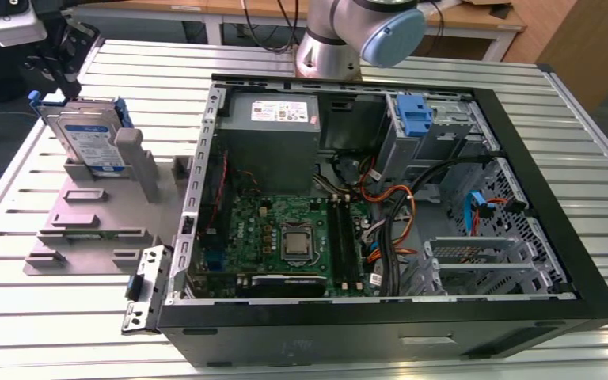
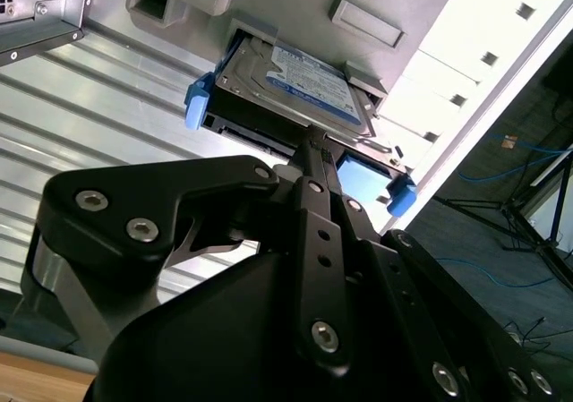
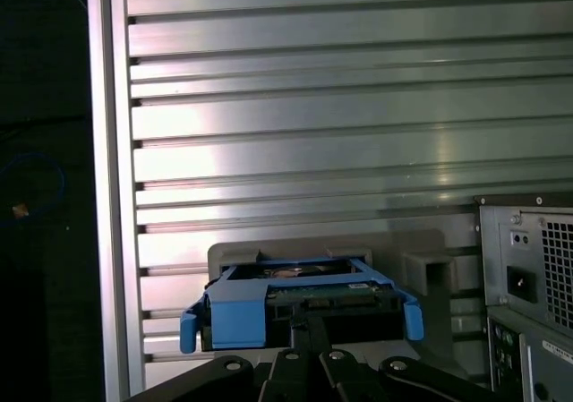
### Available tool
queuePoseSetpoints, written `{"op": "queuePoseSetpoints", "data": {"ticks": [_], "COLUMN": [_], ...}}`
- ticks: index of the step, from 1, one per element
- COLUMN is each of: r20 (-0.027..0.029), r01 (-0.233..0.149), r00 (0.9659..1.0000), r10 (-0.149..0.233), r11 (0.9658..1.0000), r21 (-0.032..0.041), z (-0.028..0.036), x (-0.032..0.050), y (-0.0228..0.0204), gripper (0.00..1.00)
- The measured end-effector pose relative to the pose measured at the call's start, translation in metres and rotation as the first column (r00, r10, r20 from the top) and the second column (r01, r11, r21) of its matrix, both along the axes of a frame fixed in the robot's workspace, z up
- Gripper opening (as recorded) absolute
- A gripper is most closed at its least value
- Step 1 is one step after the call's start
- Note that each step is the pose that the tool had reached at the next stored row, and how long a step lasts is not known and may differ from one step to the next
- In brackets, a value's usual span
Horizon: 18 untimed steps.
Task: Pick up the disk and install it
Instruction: 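Reach for the disk, then pick up the disk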
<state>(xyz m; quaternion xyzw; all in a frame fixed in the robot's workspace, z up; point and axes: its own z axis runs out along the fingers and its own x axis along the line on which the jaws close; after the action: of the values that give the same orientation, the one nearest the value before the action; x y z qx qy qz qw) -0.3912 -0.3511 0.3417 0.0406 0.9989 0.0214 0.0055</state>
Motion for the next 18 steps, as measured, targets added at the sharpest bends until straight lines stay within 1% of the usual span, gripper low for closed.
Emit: {"op": "queuePoseSetpoints", "data": {"ticks": [8, 12, 18], "r20": [0.0000, -0.0005, -0.0007], "r01": [0.000, 0.000, 0.000], "r00": [1.0000, 1.0000, 1.0000], "r10": [0.000, 0.000, 0.000], "r11": [1.0000, 1.0000, 1.0000], "r21": [0.0000, 0.0000, 0.0000], "z": [-0.0021, 0.0003, 0.0017], "x": [-0.0001, -0.0001, -0.0001], "y": [0.0000, 0.0000, 0.0000], "gripper": [0.11, 0.11, 0.11]}}
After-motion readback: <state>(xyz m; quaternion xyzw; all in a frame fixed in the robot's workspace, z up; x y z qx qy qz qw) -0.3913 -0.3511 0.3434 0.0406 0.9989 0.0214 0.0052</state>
